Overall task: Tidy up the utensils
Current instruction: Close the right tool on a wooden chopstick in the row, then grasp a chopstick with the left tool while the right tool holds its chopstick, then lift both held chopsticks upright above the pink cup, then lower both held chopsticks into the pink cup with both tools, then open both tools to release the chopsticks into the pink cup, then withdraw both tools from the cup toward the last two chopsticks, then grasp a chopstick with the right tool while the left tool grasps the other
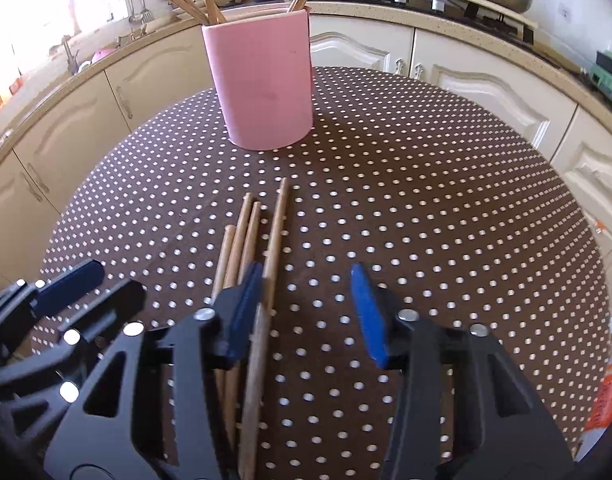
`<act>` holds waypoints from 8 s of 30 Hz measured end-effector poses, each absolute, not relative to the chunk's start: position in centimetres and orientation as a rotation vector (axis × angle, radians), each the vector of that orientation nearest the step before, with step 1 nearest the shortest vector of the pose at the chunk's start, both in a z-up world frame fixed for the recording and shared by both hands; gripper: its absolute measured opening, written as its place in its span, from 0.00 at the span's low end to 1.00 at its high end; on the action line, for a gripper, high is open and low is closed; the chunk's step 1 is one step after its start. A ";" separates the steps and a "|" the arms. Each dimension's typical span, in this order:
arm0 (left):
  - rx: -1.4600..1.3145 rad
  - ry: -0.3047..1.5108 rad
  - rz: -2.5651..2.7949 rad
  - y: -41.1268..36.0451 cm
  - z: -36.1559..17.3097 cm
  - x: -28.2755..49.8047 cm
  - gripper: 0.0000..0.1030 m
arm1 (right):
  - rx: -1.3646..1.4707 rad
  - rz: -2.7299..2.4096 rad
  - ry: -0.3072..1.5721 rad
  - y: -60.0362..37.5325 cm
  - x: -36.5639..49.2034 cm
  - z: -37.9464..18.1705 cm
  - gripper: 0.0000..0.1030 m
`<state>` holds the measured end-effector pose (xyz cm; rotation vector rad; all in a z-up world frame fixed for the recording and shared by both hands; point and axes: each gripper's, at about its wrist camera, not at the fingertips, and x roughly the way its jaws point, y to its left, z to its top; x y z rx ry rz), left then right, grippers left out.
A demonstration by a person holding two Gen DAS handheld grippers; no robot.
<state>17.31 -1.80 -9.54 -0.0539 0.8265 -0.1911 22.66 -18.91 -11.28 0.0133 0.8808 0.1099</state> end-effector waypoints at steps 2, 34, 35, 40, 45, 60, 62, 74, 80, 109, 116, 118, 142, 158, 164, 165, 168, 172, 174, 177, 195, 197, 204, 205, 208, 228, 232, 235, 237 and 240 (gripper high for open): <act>-0.056 0.832 -0.182 -1.9 -9.6 17.6 0.45 | -0.022 0.093 0.878 -18.4 23.0 -11.2 0.31; 0.105 1.032 -0.097 -8.8 -10.5 21.7 0.55 | 0.270 0.203 0.872 -25.1 19.2 -11.6 0.06; 0.087 1.028 -0.086 -8.9 -10.6 22.0 0.54 | 0.278 0.203 0.869 -25.4 19.0 -11.7 0.06; 0.069 0.997 -0.071 -9.3 -10.7 22.6 0.27 | 0.272 0.192 0.841 -26.1 18.3 -11.2 0.06; -0.051 0.968 -0.083 -7.2 -10.8 22.6 0.06 | 0.287 0.198 0.849 -26.5 17.8 -11.3 0.06; -0.125 0.726 -0.210 -5.0 -5.5 20.9 0.06 | 0.346 0.206 0.632 -28.0 16.6 -5.2 0.06; -0.137 0.684 -0.200 -4.9 -4.5 20.7 0.06 | 0.341 0.205 0.597 -28.3 16.5 -4.2 0.06; -0.141 0.464 -0.206 -4.7 1.2 19.4 0.06 | 0.276 0.181 0.415 -26.6 16.1 1.1 0.06; -0.127 0.383 -0.234 -5.4 3.5 18.3 0.06 | 0.272 0.185 0.357 -26.2 15.9 2.7 0.06; -0.117 0.060 -0.109 -6.7 13.3 22.8 0.06 | 0.258 0.181 0.134 -25.3 24.2 13.2 0.06; -0.109 0.125 -0.083 -6.2 11.5 25.6 0.06 | 0.281 0.197 0.197 -24.2 27.6 10.9 0.06; -0.112 0.152 -0.089 -5.9 10.7 26.3 0.06 | 0.278 0.192 0.230 -24.0 28.3 10.0 0.06; 0.008 0.243 -0.054 -4.4 3.9 25.4 0.36 | 0.233 0.124 0.526 -24.8 28.9 2.4 0.63; 0.022 0.168 -0.107 -5.3 5.8 19.8 0.43 | 0.220 0.105 0.437 -26.6 22.1 4.3 0.68; 0.029 0.208 -0.128 -5.8 4.4 17.8 0.43 | 0.209 0.101 0.481 -26.6 20.3 2.7 0.72; 0.029 0.218 -0.129 -5.9 4.1 17.5 0.43 | 0.210 0.096 0.497 -26.6 20.1 2.2 0.72; 0.034 0.261 -0.143 -5.9 2.8 16.8 0.43 | 0.218 0.094 0.539 -26.6 19.6 0.6 0.74; 0.035 0.334 -0.139 -5.4 0.8 16.3 0.43 | 0.207 0.081 0.614 -26.3 19.5 -1.7 0.75; 0.027 0.367 -0.136 -4.9 -0.2 16.2 0.43 | 0.201 0.074 0.652 -26.1 19.5 -3.0 0.75; 0.017 0.422 -0.121 -3.9 -1.8 16.1 0.43 | 0.183 0.068 0.715 -25.5 19.7 -4.9 0.75; -0.037 0.693 -0.152 -1.8 -8.2 17.7 0.43 | -0.023 0.031 0.916 -20.0 22.5 -11.7 0.77; -0.040 0.711 -0.158 -1.7 -8.5 17.9 0.43 | -0.047 0.016 0.910 -19.6 23.1 -11.5 0.78; -0.077 0.739 -0.175 -0.9 -9.0 18.5 0.43 | 0.002 0.048 0.898 -19.5 23.6 -10.8 0.78; -0.081 0.744 -0.175 -0.8 -9.0 18.6 0.43 | -0.014 0.050 0.908 -19.2 23.7 -10.9 0.78; -0.095 0.756 -0.168 -0.5 -9.3 18.9 0.43 | -0.026 0.056 0.920 -19.1 23.3 -11.0 0.78; -0.082 0.916 -0.273 -4.8 -9.5 20.2 0.43 | 0.158 0.185 0.887 -22.6 22.6 -11.2 0.06; -0.051 0.991 -0.271 -7.0 -10.3 21.5 0.43 | 0.222 0.174 0.865 -25.0 21.8 -11.1 0.06; -0.017 0.983 -0.241 -8.2 -10.3 22.1 0.44 | 0.246 0.171 0.846 -26.0 21.2 -10.7 0.06; -0.037 0.984 -0.230 -8.5 -10.4 22.6 0.44 | 0.251 0.172 0.836 -26.7 20.8 -10.4 0.06; -0.010 0.964 -0.192 -9.2 -10.6 23.4 0.24 | 0.253 0.171 0.817 -26.6 20.1 -9.8 0.06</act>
